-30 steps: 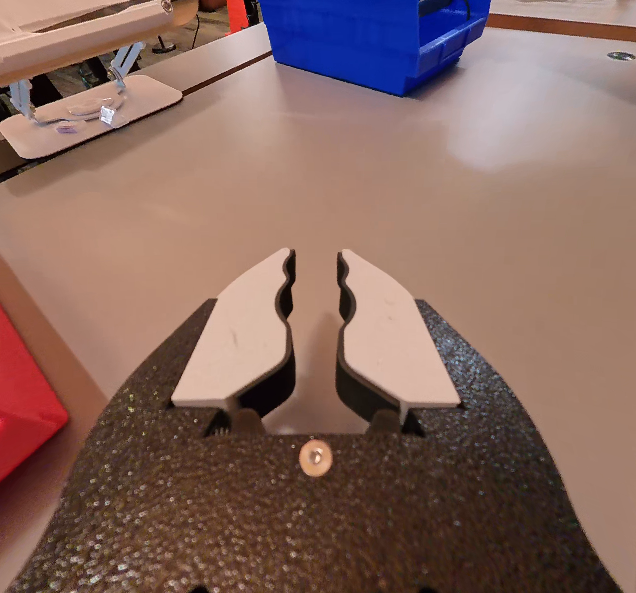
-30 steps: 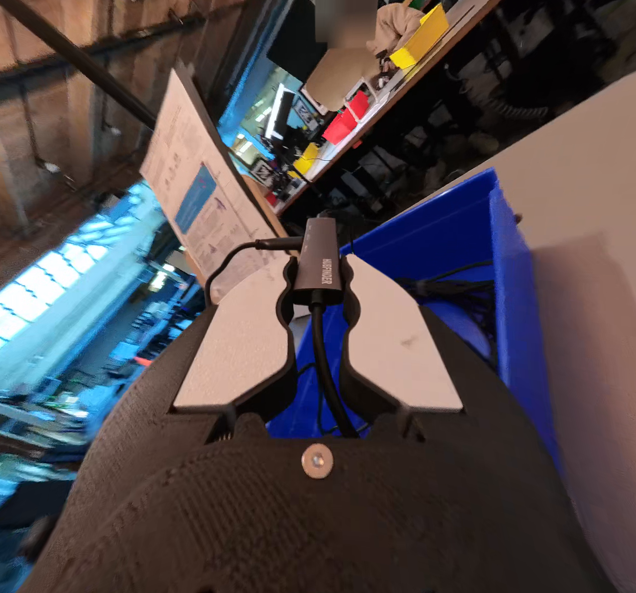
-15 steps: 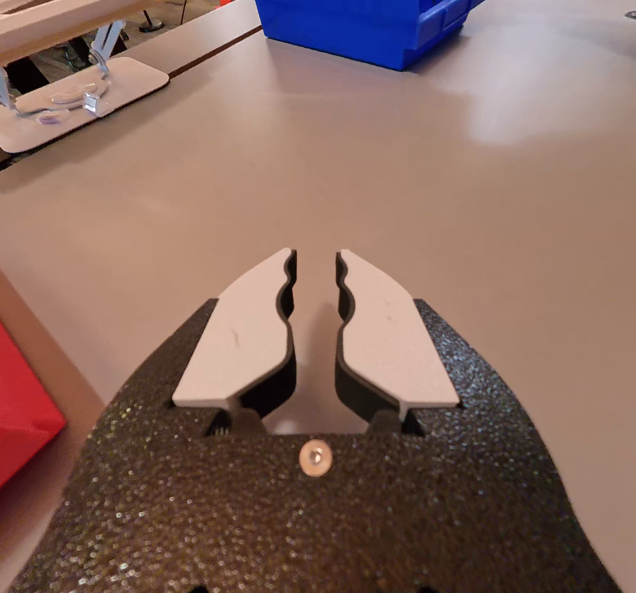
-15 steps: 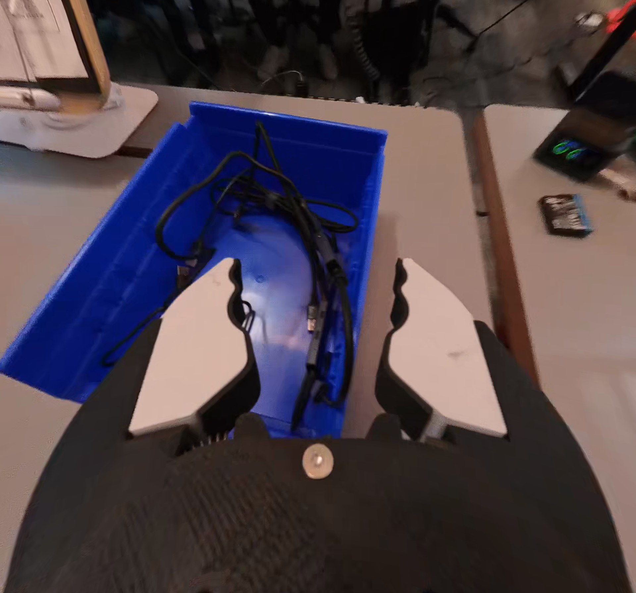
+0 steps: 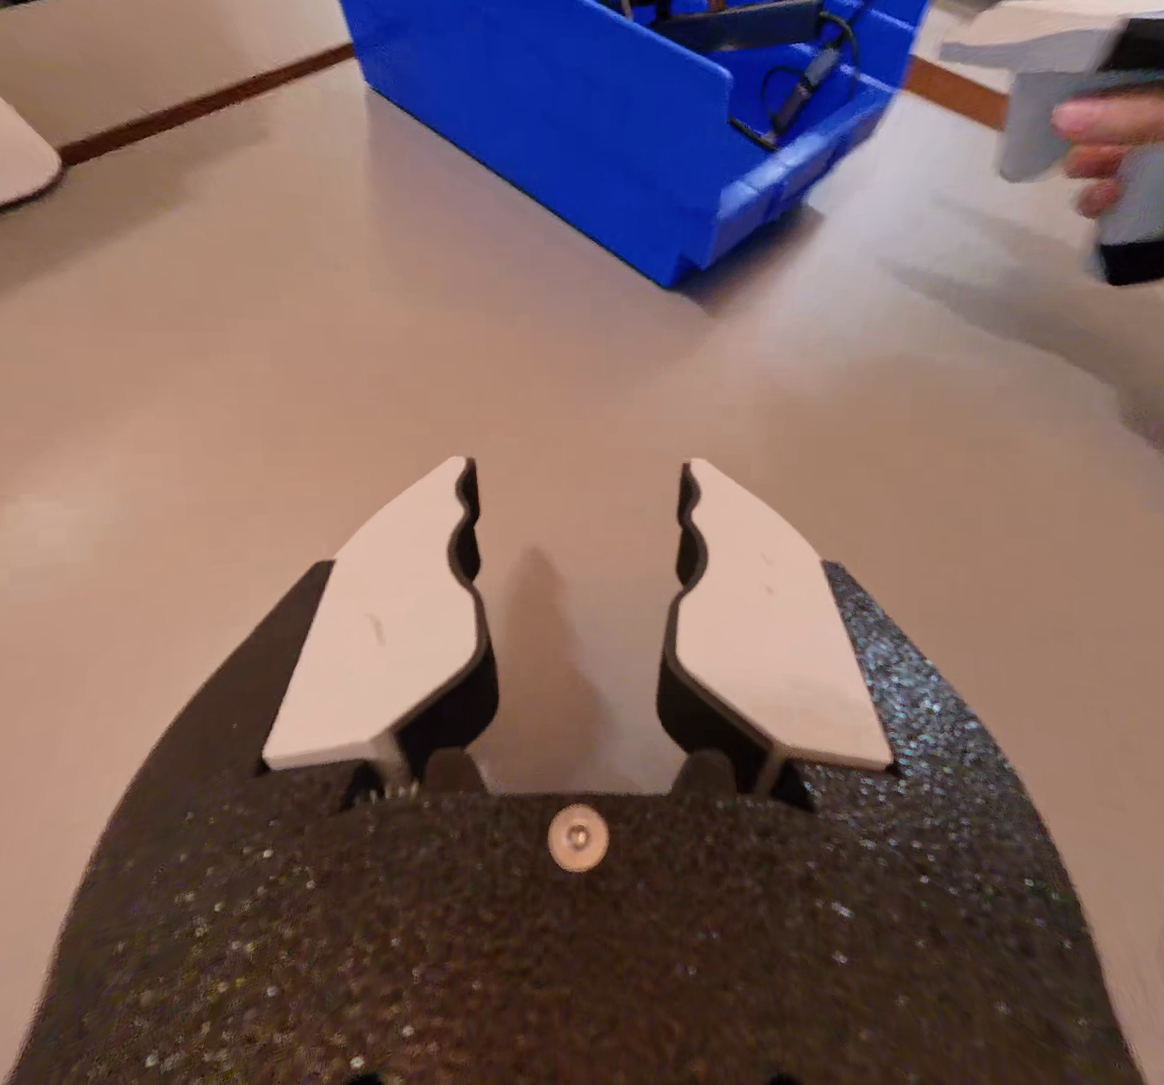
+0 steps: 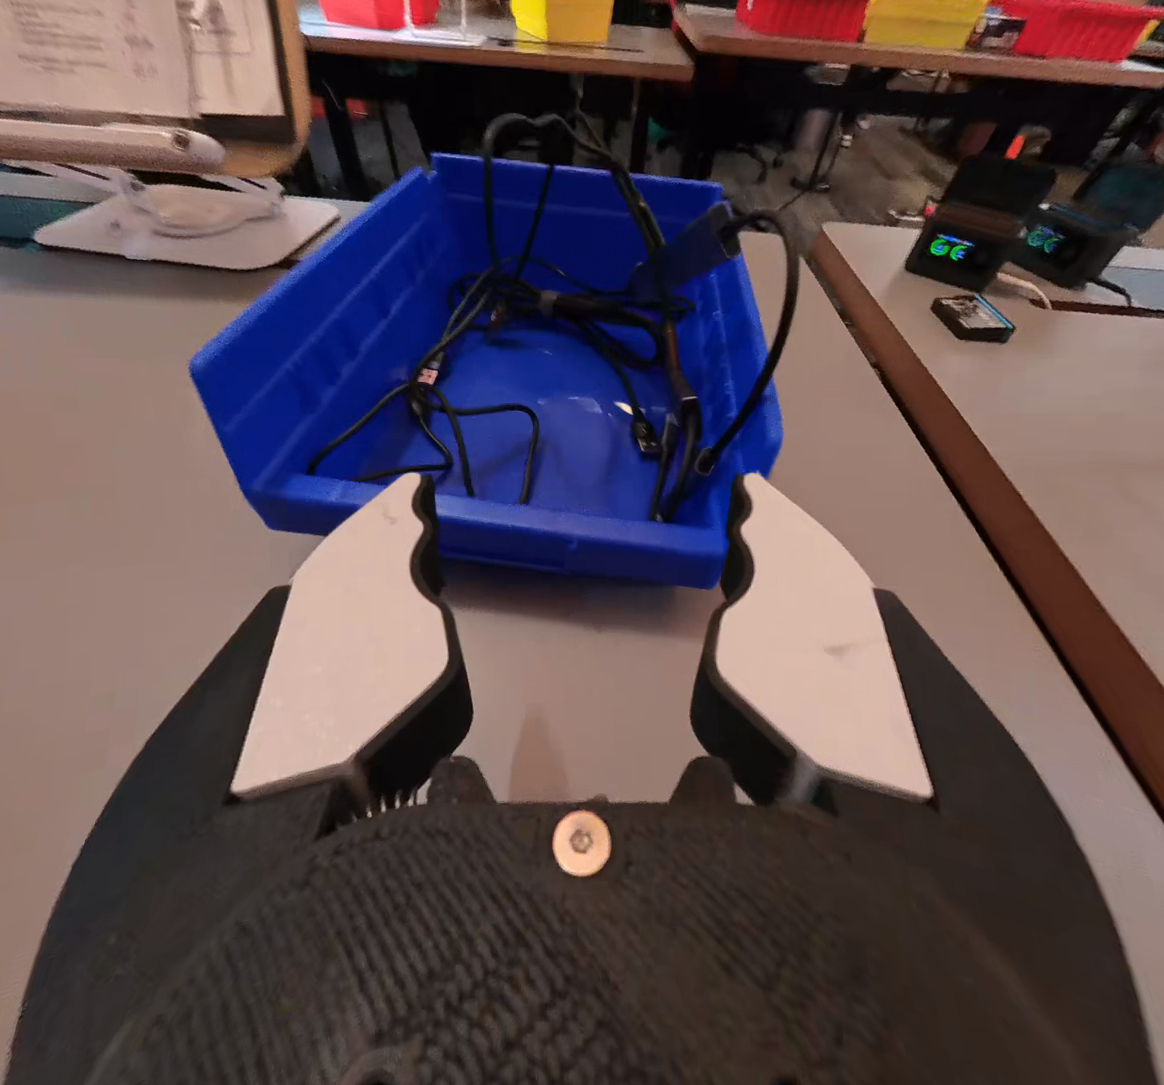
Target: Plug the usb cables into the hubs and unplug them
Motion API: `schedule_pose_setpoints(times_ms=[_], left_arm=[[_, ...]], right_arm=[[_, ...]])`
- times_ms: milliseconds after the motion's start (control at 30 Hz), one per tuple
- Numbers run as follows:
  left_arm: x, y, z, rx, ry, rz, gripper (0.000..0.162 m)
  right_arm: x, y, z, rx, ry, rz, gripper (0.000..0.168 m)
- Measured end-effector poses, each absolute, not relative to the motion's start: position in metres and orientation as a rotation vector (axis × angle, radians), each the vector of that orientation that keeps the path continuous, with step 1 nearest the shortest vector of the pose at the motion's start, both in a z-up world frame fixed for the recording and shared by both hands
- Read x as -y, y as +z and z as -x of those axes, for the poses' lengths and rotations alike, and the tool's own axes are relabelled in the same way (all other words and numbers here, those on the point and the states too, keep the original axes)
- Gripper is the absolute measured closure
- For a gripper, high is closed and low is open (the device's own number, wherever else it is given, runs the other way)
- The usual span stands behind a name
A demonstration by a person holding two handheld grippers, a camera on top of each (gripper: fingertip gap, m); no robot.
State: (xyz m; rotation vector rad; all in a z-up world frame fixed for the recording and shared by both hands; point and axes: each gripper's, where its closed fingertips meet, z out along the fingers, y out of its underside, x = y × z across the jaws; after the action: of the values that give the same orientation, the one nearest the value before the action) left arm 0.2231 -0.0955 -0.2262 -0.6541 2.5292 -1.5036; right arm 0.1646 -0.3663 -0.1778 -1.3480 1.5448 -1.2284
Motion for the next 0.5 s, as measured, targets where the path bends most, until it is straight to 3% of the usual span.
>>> schedule_pose_setpoints(times_ms=[300, 433, 500], left_arm=[[0.231, -0.194, -0.244, -2.233, -1.755, 0.86, 0.082], [0.26, -0.197, -0.268, -2.197, -1.603, 0.848, 0.088], [0.265, -0.208, -0.278, -2.242, -1.465, 0.802, 0.107]], right_arm=[[0.361, -0.175, -0.169, -1.536, -1.165, 1.275, 0.086], [0.361, -0.172, -0.168, -1.523, -1.171, 1.274, 0.09], [0.364, -0.168, -0.166, -1.522, -1.209, 1.273, 0.093]])
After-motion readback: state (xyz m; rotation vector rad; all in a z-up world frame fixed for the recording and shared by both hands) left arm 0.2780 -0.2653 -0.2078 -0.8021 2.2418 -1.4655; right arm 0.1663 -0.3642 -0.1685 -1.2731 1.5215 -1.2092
